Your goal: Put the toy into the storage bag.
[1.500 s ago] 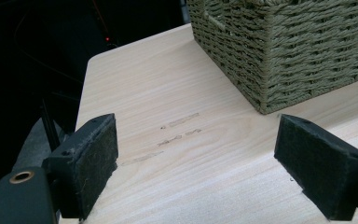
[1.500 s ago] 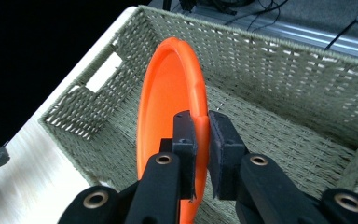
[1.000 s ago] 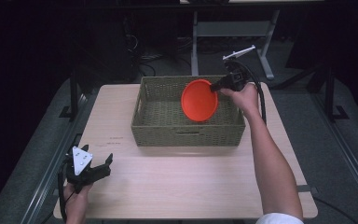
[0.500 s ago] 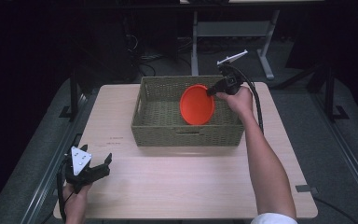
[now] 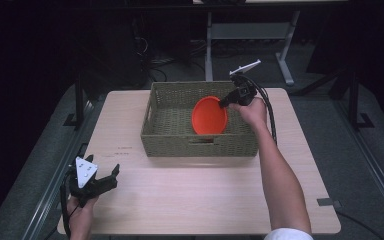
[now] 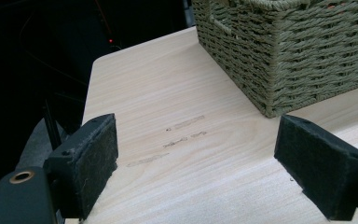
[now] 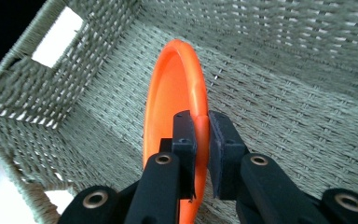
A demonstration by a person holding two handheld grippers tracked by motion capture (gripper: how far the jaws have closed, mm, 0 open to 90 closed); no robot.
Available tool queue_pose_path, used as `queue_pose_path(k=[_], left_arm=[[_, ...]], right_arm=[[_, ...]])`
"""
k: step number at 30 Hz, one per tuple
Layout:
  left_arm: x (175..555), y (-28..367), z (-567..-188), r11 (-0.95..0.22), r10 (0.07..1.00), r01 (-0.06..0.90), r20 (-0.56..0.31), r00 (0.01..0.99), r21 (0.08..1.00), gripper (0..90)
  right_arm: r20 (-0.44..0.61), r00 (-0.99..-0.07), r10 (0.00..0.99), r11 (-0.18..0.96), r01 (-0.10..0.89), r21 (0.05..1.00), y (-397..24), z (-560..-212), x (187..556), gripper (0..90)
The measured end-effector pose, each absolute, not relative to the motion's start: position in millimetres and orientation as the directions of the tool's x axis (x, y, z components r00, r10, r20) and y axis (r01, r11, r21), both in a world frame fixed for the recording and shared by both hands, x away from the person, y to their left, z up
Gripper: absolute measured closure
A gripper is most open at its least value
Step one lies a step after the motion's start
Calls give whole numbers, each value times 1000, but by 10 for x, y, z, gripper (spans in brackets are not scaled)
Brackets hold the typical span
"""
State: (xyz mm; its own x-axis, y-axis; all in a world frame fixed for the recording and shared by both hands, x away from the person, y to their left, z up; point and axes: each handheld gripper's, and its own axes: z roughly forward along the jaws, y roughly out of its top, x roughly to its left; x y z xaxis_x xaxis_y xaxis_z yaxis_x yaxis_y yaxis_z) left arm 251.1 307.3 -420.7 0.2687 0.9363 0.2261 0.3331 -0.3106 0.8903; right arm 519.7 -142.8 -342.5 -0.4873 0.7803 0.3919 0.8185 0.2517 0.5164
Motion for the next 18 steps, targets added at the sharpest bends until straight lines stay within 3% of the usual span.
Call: queue_pose_path(k=[18], left_arm=[[2509, 3079, -4199, -310, 937, 337, 226, 267, 889, 127]], right_arm=[[402, -483, 778, 266, 833, 486, -1305, -3666, 5212, 813]])
